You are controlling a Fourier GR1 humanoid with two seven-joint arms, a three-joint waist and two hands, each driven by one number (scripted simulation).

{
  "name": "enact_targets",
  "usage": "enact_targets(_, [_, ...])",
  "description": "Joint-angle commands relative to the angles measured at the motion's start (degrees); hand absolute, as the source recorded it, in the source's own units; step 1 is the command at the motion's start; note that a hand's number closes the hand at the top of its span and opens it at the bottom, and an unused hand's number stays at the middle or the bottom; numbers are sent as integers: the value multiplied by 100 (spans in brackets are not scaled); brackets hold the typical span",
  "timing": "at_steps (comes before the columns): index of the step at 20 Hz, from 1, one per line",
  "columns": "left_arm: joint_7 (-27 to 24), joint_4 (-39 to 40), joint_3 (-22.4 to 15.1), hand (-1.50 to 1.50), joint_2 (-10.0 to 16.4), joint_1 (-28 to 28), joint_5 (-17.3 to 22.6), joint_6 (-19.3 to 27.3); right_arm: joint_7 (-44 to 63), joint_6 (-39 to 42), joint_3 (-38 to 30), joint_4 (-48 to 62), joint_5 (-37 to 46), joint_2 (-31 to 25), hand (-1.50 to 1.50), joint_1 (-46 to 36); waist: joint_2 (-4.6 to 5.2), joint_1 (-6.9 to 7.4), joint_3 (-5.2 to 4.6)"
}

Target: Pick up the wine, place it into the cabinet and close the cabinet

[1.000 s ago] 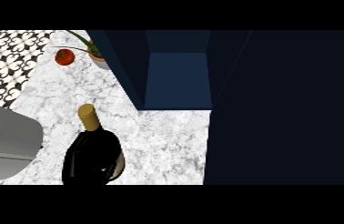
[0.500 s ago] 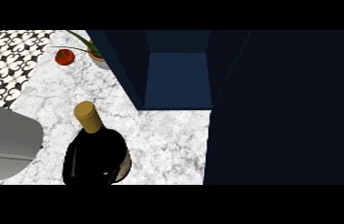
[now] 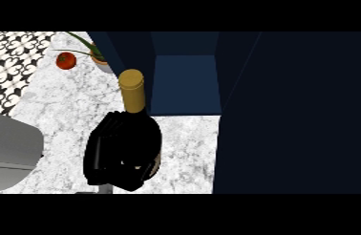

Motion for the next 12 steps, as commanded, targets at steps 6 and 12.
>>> enact_targets(6, [1031, 159, -613, 150, -15, -1377, 263, 1697, 78, 114, -255, -878, -522, 11, -150, 403, 16, -33, 1])
enact_targets(12, [1038, 784, -729, 150, -15, -2020, 325, 2304, 400, 212, -726, -1030, -950, -159, -150, 118, 24, -34, 1])
